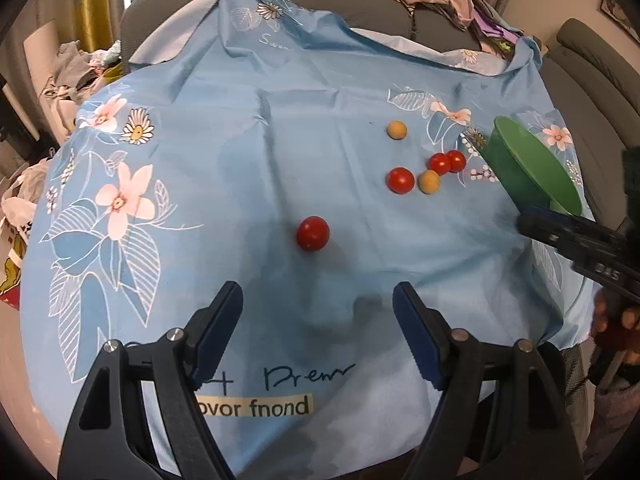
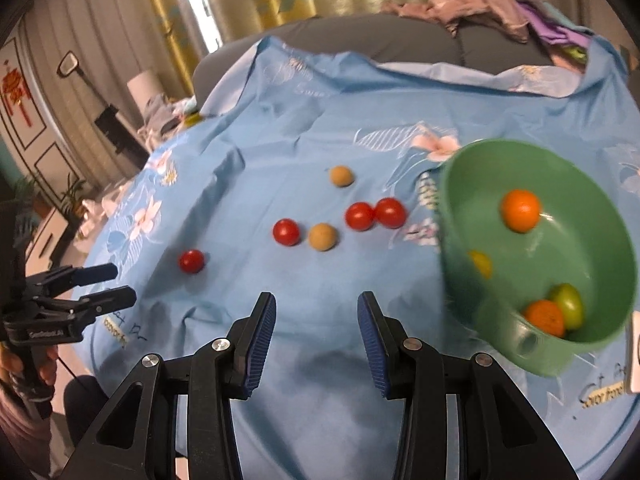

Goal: Organize fruits
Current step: 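Move the right tool to the small yellow fruit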

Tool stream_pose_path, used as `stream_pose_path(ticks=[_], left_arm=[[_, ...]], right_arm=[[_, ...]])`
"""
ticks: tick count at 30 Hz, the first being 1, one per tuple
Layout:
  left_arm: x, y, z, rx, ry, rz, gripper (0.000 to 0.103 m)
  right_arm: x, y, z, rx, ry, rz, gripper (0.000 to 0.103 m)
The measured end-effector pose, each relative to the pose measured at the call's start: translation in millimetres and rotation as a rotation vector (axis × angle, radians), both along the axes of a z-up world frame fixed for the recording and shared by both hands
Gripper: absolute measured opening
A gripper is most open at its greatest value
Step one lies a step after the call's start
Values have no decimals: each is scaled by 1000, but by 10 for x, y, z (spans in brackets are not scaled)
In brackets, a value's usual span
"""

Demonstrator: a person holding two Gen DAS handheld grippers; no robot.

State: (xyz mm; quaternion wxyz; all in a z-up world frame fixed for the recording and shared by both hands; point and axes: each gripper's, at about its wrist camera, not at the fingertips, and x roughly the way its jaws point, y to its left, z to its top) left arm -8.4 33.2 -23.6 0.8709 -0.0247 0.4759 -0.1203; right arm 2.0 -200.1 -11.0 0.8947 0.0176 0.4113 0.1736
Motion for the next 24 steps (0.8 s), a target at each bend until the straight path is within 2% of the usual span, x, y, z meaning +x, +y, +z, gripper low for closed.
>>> stream_pose_path(ticks=[14,20,24], left_arm=[[289,-102,-58,-15,1,-45,78],[401,-173,-89,-23,3,-67,78],[458,-208,-89,-26,3,-73,78]], right_arm=[[763,304,-298,-72,89,39,43],[925,357,-383,-74,122,63,36],[1007,363,-428,-92,131,73,28]])
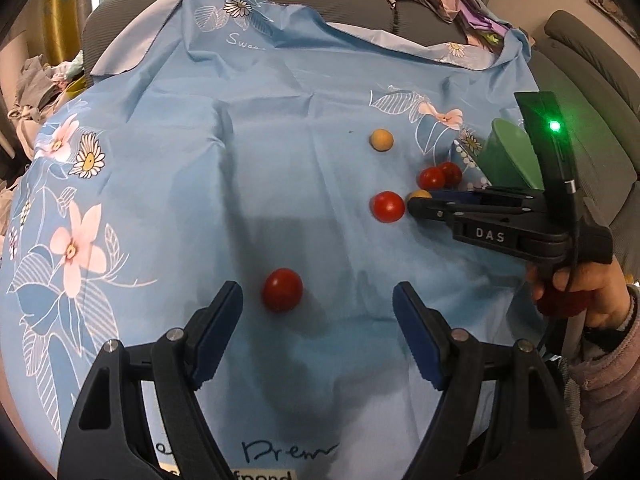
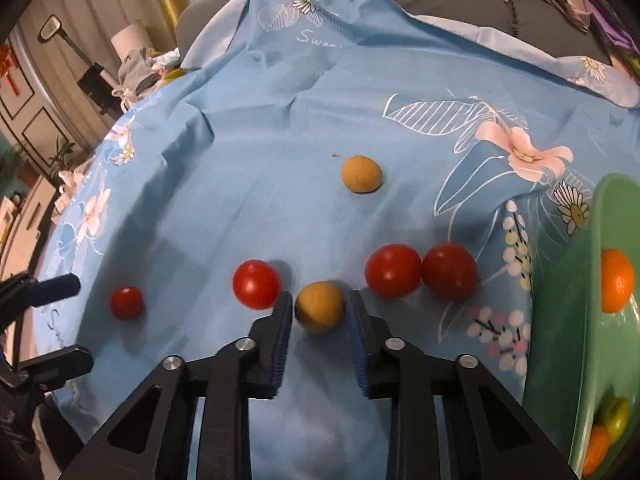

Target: Organize fruits

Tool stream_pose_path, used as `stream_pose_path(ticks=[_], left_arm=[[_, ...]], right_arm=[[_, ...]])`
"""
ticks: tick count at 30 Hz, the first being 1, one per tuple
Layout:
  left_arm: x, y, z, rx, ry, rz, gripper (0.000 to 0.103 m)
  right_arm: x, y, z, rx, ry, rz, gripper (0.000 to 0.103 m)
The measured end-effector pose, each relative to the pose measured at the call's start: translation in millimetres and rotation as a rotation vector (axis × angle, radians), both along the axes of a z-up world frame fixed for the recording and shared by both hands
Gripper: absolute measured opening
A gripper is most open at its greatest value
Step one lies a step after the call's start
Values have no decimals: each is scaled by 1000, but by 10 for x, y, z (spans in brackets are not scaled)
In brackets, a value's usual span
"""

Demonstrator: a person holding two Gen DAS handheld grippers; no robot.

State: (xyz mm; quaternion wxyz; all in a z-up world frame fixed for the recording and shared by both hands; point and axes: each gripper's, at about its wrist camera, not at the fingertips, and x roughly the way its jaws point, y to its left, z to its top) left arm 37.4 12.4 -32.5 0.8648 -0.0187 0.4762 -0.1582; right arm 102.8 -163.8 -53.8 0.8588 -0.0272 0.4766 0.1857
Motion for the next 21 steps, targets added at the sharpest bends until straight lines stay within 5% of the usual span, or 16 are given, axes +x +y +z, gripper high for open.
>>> stream_pose_path(ticks=[9,21], left_arm=[[239,-195,62,-13,-22,-11,77],[1167,-903,-74,-4,-24,-47,70]], right_arm=[[84,-97,229,51,-56,-7,28],[274,-617,604,123,-158,-137,28]])
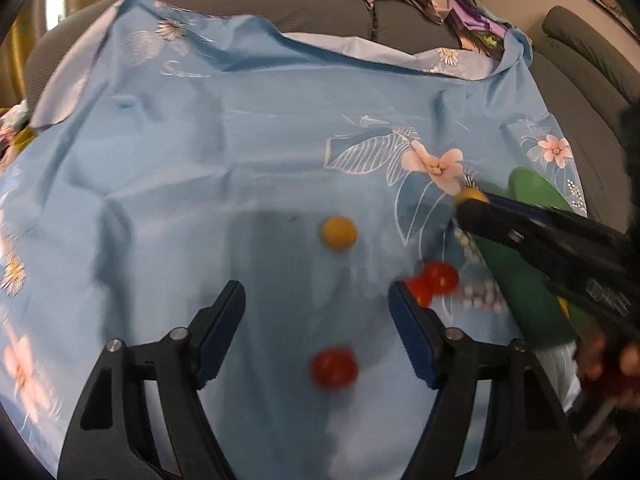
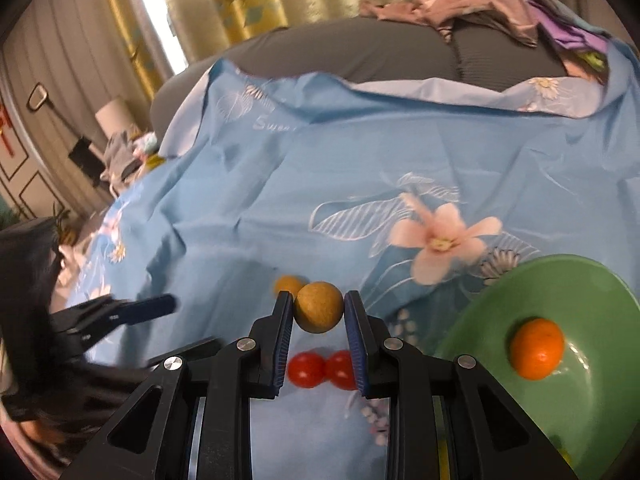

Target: Organize fruits

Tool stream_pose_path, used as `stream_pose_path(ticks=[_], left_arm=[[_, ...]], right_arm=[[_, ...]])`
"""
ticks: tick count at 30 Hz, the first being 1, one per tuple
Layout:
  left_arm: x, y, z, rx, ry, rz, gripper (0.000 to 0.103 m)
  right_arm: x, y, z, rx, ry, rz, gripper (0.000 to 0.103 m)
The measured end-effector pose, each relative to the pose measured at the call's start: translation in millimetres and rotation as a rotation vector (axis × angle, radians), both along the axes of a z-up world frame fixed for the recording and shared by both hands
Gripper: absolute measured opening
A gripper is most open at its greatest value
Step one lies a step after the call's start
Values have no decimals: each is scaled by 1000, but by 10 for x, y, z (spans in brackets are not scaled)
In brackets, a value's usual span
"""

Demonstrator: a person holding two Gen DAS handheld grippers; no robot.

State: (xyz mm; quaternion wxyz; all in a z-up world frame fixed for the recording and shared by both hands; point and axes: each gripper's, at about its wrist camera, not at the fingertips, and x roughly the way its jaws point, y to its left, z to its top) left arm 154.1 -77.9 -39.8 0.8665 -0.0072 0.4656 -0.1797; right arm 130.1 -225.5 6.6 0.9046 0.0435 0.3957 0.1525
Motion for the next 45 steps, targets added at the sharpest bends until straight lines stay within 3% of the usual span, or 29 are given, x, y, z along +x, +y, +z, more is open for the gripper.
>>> stream_pose_path(ticks=[4,7,10,17,26,45], left_arm=[[227,-189,-130,11,29,-6,54],[335,-272,-157,0,27,-6,53],[426,-361,-210,19,32,-14,39],[482,-419,-296,73,27,-6,27],[377,-339,-181,46,28,-13,27],[-698,-18,487,-22,-74,-72,27]], right_arm=[[4,-120,21,21,-21,-20,28],[1,-188,42,41,-37,-27,28],[-10,-240,66,63,-50,-26,28],[-29,-312,71,97,-64,-31,28],[-114,-335,109,99,-77,-37,28],[-796,-366,205,115,-90,-62,28]])
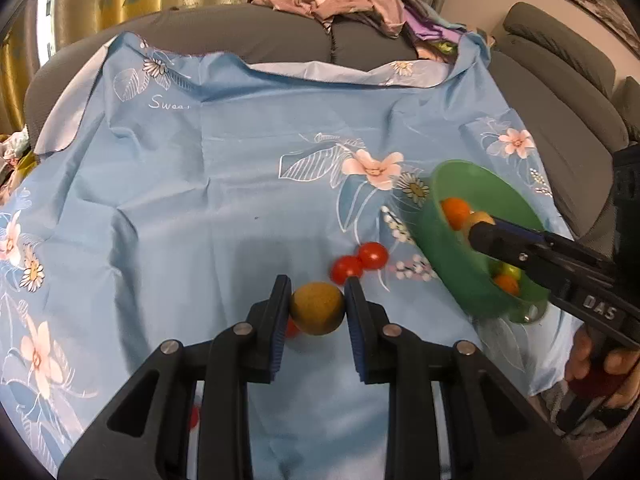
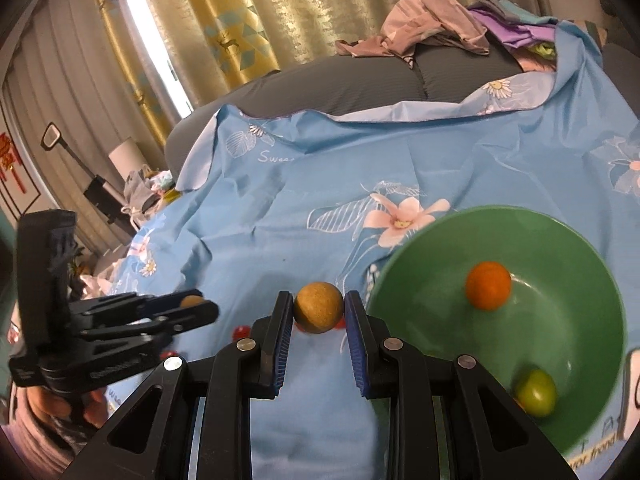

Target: Organize fruits

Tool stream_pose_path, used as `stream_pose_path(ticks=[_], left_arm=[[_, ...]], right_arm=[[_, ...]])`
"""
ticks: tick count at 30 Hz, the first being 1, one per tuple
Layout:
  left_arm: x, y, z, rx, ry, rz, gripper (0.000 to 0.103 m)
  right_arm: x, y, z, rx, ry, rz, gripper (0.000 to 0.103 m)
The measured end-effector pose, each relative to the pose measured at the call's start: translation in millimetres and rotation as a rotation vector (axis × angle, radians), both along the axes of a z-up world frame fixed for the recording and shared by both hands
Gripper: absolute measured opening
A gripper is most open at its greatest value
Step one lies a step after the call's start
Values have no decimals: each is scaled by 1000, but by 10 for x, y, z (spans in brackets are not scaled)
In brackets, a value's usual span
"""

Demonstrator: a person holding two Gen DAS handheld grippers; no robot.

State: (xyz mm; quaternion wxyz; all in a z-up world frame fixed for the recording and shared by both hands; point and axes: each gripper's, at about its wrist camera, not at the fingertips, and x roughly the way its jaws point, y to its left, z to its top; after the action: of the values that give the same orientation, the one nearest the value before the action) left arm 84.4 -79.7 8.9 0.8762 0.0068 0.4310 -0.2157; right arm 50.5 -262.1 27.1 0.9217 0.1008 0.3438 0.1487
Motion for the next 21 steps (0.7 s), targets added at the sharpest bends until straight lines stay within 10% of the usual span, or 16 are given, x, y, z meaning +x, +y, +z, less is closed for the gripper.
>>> stream_pose_path(ticks=[21], left_arm=[[-304,-633,382,-2,-69,-127,27]], right_arm=[[-490,-444,49,18,-46,-106,28]])
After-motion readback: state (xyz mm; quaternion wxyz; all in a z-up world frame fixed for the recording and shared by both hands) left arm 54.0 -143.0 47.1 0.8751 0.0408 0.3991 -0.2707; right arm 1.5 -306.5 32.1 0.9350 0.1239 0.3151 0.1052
